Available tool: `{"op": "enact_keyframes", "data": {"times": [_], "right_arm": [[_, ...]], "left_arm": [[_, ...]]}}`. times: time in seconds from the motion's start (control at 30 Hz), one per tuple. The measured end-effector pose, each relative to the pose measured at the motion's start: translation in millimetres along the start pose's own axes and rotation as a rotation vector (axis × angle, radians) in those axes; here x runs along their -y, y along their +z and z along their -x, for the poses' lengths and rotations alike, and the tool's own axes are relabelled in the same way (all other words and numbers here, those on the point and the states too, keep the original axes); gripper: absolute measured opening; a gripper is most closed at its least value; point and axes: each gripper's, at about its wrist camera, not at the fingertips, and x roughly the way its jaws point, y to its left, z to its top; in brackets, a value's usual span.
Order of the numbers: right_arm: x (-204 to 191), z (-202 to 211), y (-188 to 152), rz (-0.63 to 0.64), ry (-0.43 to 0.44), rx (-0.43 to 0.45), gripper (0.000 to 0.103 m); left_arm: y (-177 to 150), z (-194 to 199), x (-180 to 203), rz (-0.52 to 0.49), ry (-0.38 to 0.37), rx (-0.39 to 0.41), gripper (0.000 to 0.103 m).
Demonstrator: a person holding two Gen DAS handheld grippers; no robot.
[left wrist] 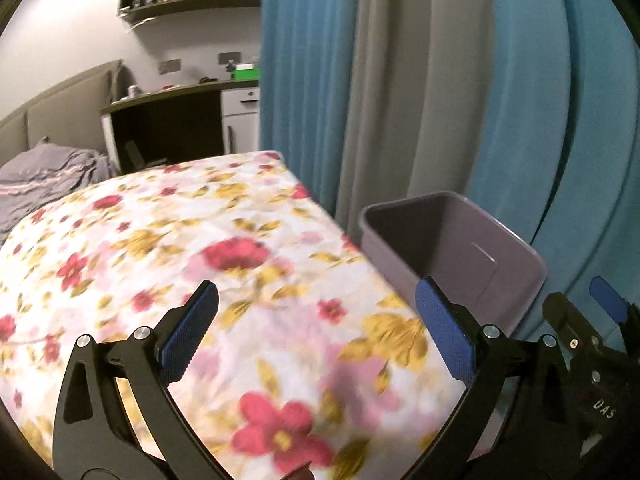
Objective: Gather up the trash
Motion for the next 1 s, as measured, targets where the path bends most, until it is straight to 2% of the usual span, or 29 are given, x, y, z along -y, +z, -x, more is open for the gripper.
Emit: {"op": "enact_keyframes", "data": {"times": [0.17, 0.37, 0.67, 1.0], "right_arm": [[-24, 26, -4, 0.033, 0.027, 0.037, 0.097], [-57, 62, -11, 0.093, 0.001, 0.103, 0.097], [-93, 106, -21, 0.107, 0.028, 0.145, 0.097], [-106, 128, -31, 0.100, 0.047, 0.138, 0.097]], "left_arm": [[-18, 37, -29, 0.042, 0.058, 0.036, 0.097], [-36, 84, -52, 0.044, 0.140, 0.099, 0.097], [-60, 135, -83, 0.092, 0.142, 0.122, 0.097], [-77, 154, -101, 0.138, 0.123, 0.112, 0.097]]}}
